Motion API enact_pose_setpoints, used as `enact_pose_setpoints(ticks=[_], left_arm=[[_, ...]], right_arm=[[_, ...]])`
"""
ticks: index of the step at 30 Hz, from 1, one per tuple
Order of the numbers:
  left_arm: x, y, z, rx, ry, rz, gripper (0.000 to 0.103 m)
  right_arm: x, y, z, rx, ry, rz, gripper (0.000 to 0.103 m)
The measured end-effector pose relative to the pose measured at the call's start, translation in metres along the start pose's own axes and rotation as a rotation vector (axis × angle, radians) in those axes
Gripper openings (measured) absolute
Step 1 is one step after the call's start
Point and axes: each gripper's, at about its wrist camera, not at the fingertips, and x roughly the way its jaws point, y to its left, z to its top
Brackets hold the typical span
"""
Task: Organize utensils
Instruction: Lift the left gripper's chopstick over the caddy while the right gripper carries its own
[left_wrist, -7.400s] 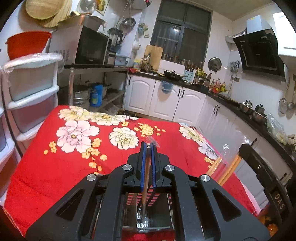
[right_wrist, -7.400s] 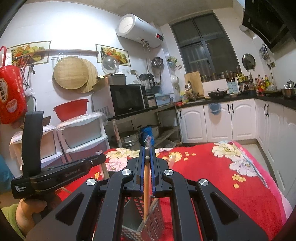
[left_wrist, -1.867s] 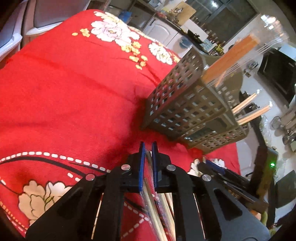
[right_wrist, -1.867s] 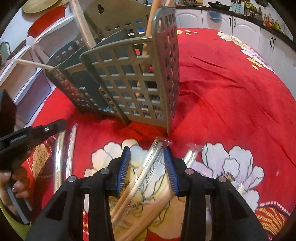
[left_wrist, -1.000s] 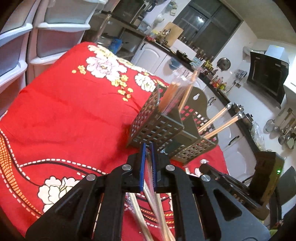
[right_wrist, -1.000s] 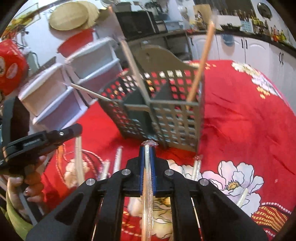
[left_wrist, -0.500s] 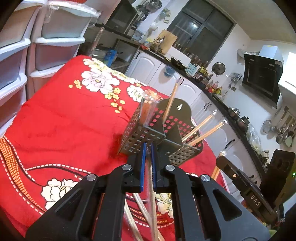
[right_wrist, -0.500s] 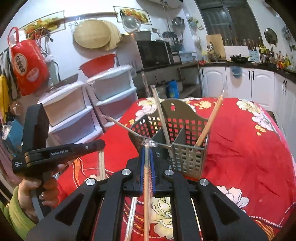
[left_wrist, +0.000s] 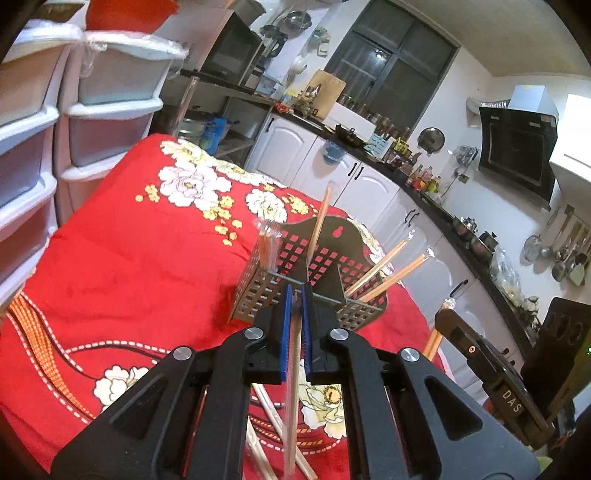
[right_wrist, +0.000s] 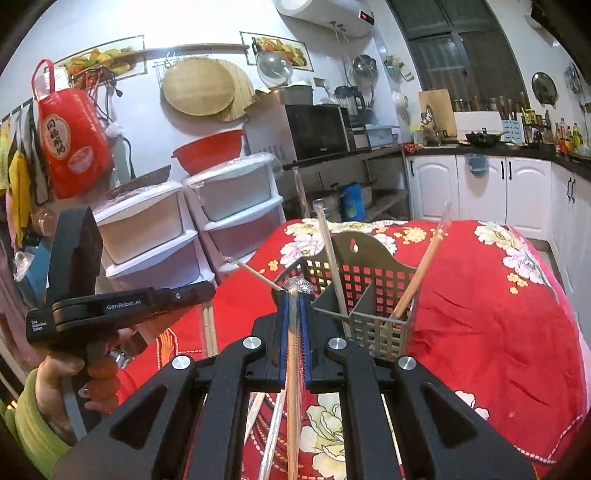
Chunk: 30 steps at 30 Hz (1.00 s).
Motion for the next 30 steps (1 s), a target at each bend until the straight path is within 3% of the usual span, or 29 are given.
enact_pose_setpoints(ticks=[30], left_arm=[[-0.011, -0.053, 0.045, 0.143, -0.066, -0.058, 0.001]], right_arm=[[-0.018, 0.010, 0.056, -0.043, -0.142, 0.002, 0.006]])
